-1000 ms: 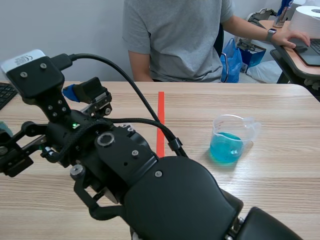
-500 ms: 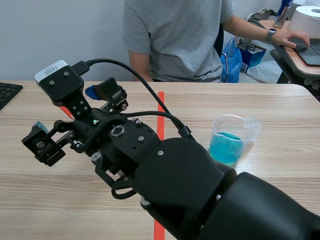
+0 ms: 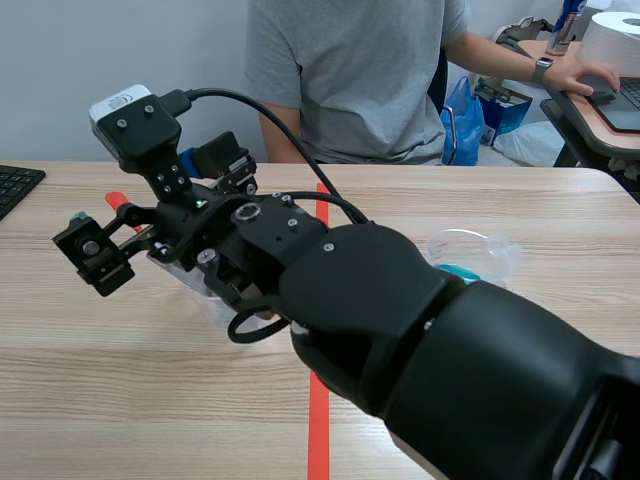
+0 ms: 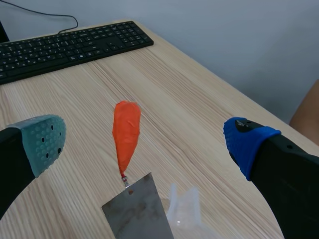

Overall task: Do the redox reaction experiment.
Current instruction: 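Lift the metal plate out of the left beaker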

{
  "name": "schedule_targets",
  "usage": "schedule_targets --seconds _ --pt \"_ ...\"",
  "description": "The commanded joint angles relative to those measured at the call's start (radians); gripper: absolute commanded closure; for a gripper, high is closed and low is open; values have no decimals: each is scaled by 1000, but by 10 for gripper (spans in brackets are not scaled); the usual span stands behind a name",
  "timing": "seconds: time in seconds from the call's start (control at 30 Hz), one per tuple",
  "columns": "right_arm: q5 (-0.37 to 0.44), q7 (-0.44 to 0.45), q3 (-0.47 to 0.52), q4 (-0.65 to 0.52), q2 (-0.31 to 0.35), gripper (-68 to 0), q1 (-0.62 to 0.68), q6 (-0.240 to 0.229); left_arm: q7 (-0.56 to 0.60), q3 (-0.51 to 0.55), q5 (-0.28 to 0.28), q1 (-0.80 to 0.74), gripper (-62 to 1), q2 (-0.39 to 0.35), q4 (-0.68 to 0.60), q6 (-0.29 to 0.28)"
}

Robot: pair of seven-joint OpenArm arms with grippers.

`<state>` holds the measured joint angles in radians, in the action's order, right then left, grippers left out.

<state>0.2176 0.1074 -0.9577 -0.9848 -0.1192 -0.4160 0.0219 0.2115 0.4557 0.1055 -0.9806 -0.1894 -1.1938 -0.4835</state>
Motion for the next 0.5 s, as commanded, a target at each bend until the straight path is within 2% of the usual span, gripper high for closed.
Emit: schedule_targets --seconds 0.0,0.2,0.33,0.47 --pt "8 14 1 13 -36 -679 -31 5 8 2 5 -14 -19 3 -13 -6" --pt "31 31 1 59 -36 -669 -57 8 8 2 5 -14 -19 3 -13 -6" --pt "38 35 3 62 -36 -571 -64 18 9 3 5 -14 -19 3 -13 -6" --pt "43 35 4 62 -36 -525 -63 19 9 3 5 -14 -19 3 -13 -6"
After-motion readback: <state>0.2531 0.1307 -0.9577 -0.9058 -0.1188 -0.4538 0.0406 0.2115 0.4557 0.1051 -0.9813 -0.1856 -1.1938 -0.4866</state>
